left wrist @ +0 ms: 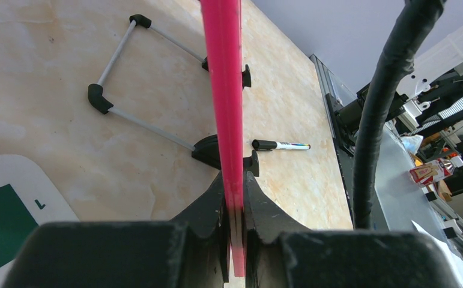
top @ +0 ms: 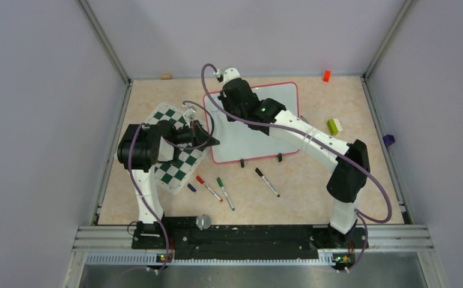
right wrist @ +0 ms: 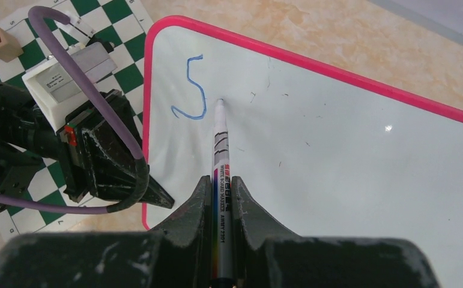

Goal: Write a sentence on the whiteboard

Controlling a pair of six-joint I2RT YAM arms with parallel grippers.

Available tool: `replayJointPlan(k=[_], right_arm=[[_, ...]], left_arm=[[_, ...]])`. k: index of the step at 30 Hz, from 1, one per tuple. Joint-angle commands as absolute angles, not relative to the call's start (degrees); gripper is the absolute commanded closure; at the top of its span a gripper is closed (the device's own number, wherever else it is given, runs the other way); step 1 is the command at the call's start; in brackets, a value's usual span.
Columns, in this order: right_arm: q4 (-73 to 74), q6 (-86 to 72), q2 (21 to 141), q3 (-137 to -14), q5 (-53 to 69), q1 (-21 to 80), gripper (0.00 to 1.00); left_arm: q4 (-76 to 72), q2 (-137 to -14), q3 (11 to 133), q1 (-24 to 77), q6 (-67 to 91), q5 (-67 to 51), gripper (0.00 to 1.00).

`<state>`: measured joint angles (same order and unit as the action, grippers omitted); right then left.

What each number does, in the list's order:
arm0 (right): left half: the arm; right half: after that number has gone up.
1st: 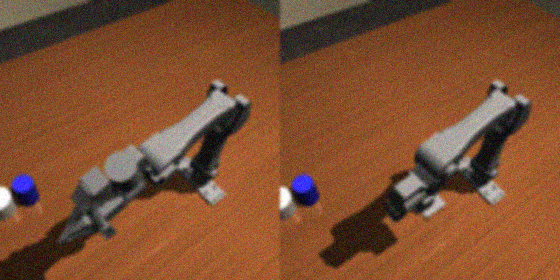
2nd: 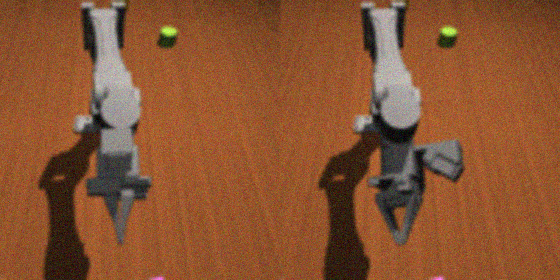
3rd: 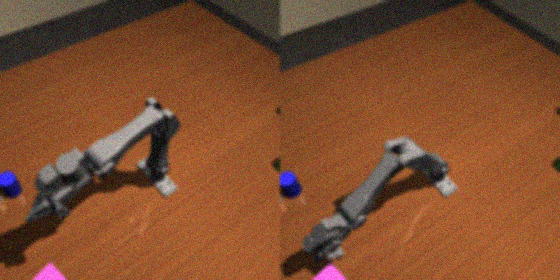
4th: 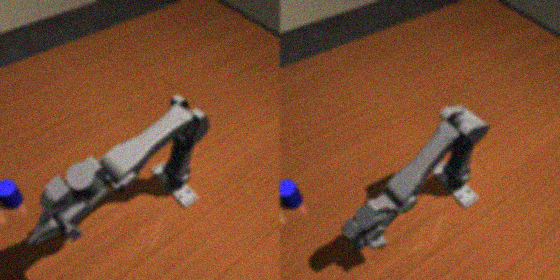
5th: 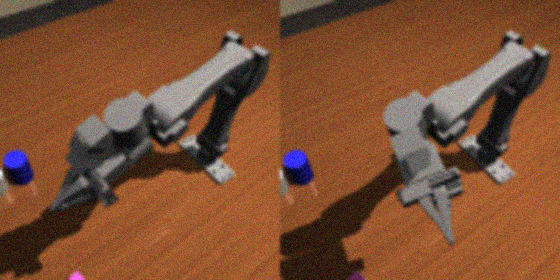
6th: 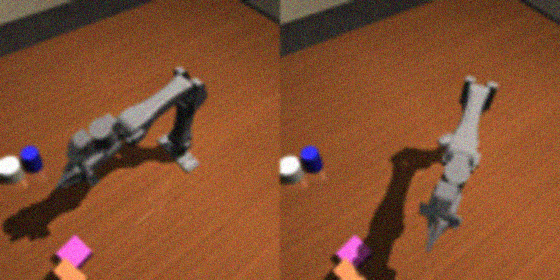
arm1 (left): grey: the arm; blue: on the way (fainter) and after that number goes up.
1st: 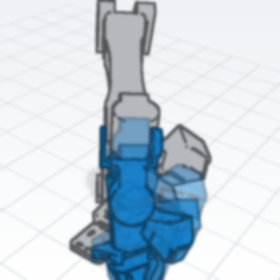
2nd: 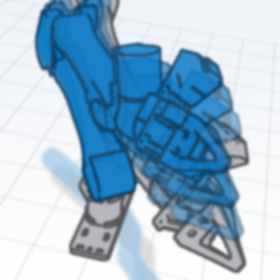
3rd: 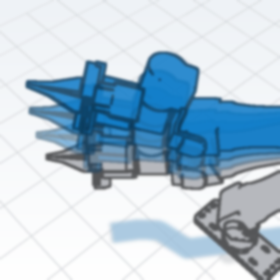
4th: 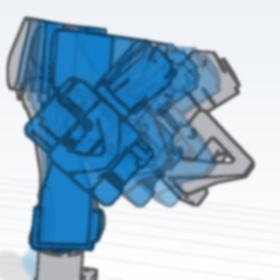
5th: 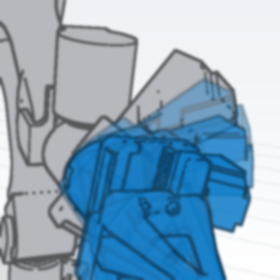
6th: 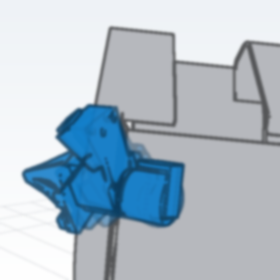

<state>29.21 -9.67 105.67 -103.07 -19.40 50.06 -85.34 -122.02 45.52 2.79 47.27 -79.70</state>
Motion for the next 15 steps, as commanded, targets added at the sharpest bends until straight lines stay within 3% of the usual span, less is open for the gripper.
replayJointPlan(k=[1,15], right_arm=[[29.23,-10.38,104.71,-106.84,-20.66,49.75,1.00],[29.74,-9.88,106.99,-109.17,-20.06,49.37,1.00]], left_arm=[[-92.72,-120.41,45.34,2.29,43.26,-81.46,0.99],[-92.71,-120.41,45.21,2.29,43.20,-81.43,0.99]])
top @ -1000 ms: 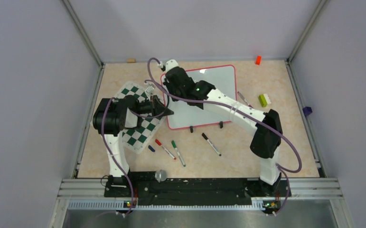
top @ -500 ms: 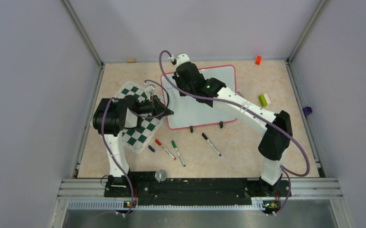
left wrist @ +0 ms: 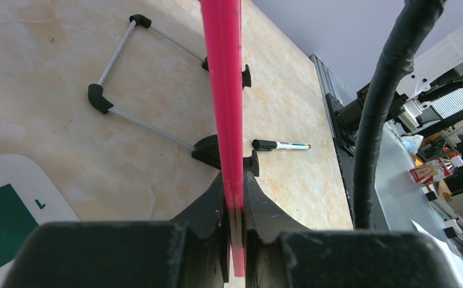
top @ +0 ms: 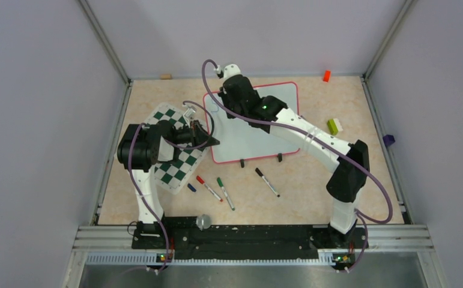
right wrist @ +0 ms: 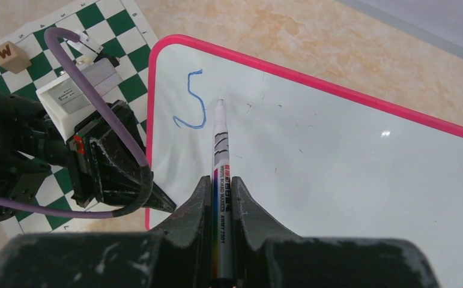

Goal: Write a sentence on the whiteboard

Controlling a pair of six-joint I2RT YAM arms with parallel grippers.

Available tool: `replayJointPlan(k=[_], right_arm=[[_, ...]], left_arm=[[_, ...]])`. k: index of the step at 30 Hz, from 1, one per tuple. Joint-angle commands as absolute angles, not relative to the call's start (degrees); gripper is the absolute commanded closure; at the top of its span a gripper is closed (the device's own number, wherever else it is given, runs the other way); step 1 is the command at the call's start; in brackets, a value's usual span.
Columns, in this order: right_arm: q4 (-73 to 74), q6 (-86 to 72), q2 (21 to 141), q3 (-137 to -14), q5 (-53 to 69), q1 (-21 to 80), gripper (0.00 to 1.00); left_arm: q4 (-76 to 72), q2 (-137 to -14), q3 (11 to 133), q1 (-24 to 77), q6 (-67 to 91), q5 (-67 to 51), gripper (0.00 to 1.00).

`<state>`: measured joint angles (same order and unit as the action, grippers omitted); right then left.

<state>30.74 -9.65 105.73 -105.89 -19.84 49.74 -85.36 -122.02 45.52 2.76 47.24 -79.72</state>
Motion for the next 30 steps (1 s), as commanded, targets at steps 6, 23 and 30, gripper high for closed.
replayJointPlan(k=[6,23,30], right_arm=[[30.35,-9.92,107.93,-109.73,-20.38,49.33,1.00],[32.98,-10.43,109.35,-110.81,-22.72,48.86,1.00],[34.13,-10.80,108.97,-110.42,-23.77,48.30,1.00]], left_arm=[[-92.75,-120.41,45.22,2.31,43.16,-81.42,0.99],[-92.70,-120.38,45.09,2.24,43.10,-81.47,0.99],[-92.72,-120.32,45.15,2.24,43.02,-81.45,0.99]])
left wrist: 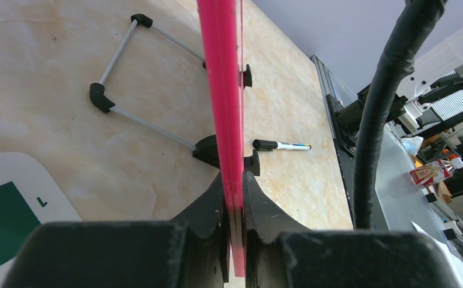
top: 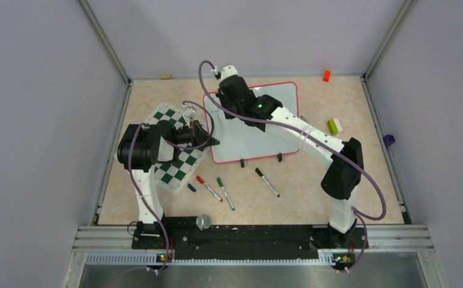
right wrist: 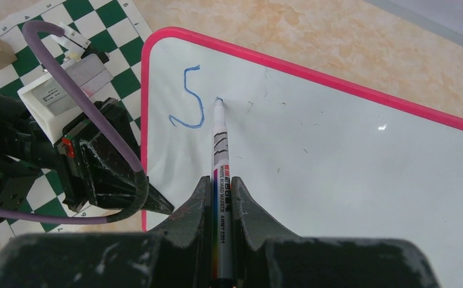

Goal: Write a sentence on the whiteboard

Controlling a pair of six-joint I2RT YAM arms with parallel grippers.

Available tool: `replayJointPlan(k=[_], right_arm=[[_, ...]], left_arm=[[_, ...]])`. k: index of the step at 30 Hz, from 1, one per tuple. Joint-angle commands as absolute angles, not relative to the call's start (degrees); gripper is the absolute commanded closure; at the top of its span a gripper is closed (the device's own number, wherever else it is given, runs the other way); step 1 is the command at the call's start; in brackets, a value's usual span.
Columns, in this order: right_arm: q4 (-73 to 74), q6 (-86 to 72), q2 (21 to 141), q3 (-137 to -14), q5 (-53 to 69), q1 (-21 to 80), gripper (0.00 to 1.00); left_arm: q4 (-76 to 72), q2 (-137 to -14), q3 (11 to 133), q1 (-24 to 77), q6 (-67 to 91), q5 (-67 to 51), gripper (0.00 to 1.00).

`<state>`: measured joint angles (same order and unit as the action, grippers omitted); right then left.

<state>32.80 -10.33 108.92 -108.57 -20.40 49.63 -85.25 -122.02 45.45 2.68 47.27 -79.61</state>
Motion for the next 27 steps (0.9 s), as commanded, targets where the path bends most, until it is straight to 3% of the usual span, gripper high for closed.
replayJointPlan(k=[1,27], right_arm=[[34.30,-10.81,108.94,-110.35,-23.82,48.32,1.00],[32.31,-9.46,104.60,-110.99,-20.42,48.09,1.00]], left_arm=[[-92.77,-120.32,45.11,2.22,43.02,-81.42,0.99],[-92.75,-120.32,45.00,2.20,43.02,-81.36,0.99]])
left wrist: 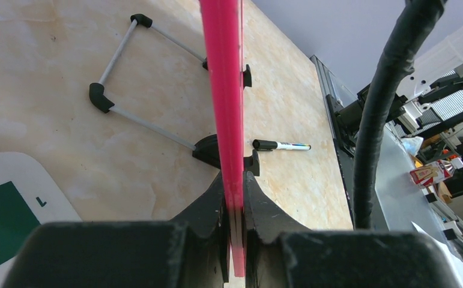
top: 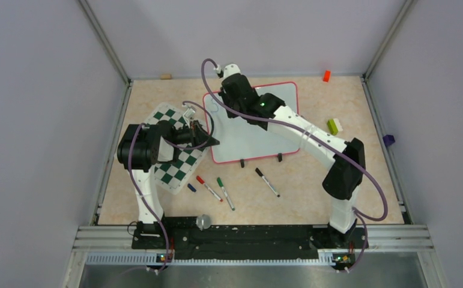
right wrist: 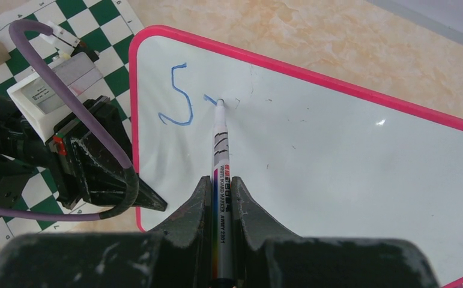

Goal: Write a sentence on the whiteboard

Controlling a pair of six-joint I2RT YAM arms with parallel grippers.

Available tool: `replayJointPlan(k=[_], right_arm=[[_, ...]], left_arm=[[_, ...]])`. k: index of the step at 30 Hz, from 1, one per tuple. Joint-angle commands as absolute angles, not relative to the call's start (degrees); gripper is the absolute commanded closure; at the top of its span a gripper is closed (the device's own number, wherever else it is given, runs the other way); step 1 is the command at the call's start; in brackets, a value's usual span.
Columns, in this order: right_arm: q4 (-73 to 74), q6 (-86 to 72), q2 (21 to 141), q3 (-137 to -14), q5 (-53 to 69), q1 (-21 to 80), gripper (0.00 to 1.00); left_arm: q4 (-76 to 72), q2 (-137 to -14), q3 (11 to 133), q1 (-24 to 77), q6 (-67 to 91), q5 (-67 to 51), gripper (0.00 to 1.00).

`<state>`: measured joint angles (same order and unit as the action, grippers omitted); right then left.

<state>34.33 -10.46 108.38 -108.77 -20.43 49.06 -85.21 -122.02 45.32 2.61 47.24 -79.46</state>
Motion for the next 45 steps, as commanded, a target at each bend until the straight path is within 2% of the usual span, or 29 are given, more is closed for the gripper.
replayJointPlan(k=[1,22,45], right_arm=[[32.34,-9.34,104.59,-111.22,-20.54,48.09,1.00],[33.61,-7.78,109.17,-117.27,-19.04,47.90,1.00],[34.01,-8.97,110.05,-113.43,-20.15,47.51,1.00]], left_arm=[[-92.76,-120.33,45.00,2.24,43.03,-81.38,0.99],[-92.66,-120.39,45.20,2.11,43.12,-81.46,0.99],[-92.71,-120.36,45.00,1.93,42.94,-81.32,0.99]])
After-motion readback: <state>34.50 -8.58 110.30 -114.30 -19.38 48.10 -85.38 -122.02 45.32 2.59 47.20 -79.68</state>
